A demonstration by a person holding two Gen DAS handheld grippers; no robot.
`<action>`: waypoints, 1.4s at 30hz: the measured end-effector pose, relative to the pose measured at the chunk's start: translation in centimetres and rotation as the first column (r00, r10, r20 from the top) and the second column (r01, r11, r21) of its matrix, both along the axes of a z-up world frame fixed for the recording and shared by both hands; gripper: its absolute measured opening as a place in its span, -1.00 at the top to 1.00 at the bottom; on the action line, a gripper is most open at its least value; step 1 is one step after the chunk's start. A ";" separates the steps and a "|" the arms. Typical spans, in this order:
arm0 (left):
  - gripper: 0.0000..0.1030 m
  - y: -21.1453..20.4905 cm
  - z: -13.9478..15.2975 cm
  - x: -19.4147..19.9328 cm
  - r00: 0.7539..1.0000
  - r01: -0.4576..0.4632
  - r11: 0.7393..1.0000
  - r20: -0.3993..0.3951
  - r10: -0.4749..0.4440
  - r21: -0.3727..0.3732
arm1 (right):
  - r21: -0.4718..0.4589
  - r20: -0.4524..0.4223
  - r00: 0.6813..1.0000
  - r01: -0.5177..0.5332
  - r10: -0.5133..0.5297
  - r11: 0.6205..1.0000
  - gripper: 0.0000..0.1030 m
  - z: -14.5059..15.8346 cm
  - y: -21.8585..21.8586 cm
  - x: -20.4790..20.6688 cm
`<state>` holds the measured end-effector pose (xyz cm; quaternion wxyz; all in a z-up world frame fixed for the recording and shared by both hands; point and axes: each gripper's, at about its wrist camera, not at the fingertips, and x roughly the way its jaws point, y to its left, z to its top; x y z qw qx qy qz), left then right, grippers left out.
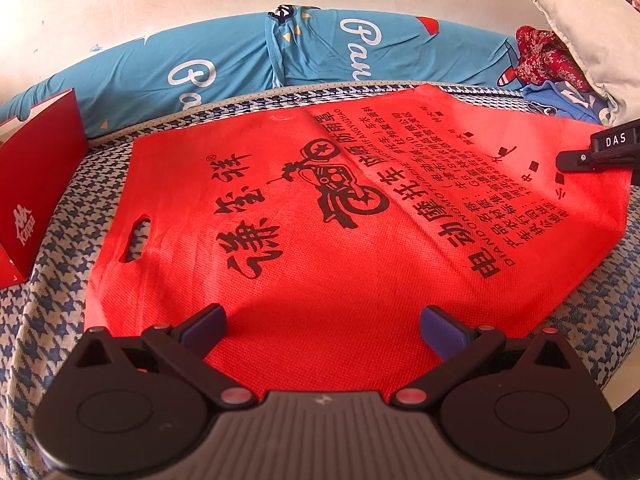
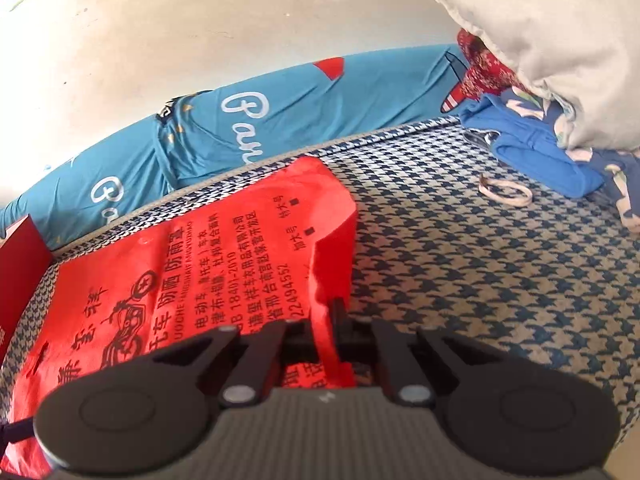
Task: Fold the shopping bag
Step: 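Lift the gripped bag edge with the right gripper and fold it over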
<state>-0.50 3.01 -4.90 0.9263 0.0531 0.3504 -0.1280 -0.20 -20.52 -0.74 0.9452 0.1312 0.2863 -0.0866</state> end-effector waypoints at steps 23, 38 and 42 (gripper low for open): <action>-1.00 1.1 0.4 -0.3 0.999 -0.048 0.999 0.004 0.048 0.024 | 0.070 0.123 0.942 -0.321 0.312 0.944 0.95 2.6 7.4 -0.9; -1.00 5.1 0.8 -1.0 0.987 -0.160 0.986 -0.003 0.160 0.044 | 0.085 0.112 0.892 -0.449 0.439 0.890 0.94 2.0 12.6 -0.4; -1.00 6.9 0.6 -1.5 0.981 -0.195 0.980 -0.010 0.196 0.044 | 0.086 0.120 0.878 -0.475 0.464 0.876 0.94 1.9 13.9 -0.3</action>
